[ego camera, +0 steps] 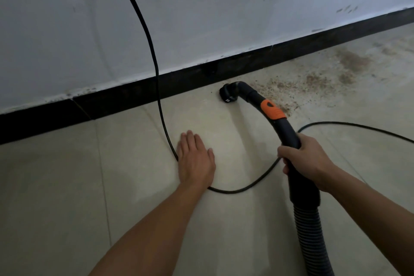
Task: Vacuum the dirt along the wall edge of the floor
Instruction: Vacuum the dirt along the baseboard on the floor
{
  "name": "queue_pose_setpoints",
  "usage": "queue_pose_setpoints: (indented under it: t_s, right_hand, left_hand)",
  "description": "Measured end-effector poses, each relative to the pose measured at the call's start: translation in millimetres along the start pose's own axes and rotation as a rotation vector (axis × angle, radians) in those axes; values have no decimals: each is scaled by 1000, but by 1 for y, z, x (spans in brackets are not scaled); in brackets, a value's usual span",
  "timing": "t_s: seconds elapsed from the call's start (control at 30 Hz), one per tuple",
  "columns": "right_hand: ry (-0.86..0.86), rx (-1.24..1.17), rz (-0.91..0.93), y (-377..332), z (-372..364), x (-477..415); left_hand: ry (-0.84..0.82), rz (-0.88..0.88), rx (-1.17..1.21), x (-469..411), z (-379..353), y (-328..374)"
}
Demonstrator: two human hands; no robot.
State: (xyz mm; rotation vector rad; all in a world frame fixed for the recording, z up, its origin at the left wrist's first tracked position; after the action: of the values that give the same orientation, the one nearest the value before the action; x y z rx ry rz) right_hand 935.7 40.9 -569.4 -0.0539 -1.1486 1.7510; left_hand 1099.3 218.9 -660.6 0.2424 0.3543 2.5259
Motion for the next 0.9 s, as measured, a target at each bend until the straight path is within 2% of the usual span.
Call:
queue_pose_setpoints:
  t_s: [0.13,0.23,0.4,0.57,0.73,0.9]
  right_hand:
    - [58,-42,-21,-13,4,-24]
    - [12,-98,-29,-24,-5,-36]
    - [-82,-10,22,-27,-19,-27]
    - [-112,210,123,-39,-31,-15]
    - [-39,526,121,-45,30,-16]
    - [-48,709,83,-46,87,4]
  left_hand:
    - [72,6,-57,0,-8,-1]
    - [83,7,-39,-1,-6,-1]
    - [89,3,-26,0,-3,-1]
    - [61,2,-19,-1,-2,-2]
    - [44,-16,-10,-1,-4,-2]
    - [-21,-27,-43,0,-2,2]
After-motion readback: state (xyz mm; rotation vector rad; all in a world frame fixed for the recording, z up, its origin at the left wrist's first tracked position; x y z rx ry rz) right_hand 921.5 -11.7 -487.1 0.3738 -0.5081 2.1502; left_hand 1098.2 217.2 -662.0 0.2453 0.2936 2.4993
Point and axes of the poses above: each hand's wrist, its own x-axis away from the middle knuckle, its own z-axis out of the back of the hand, y = z × x, the point moved 4 cm from there along -x, towards the middle knuckle, and after that the axes turned 2 degrees about x, right-handed, at the moved point
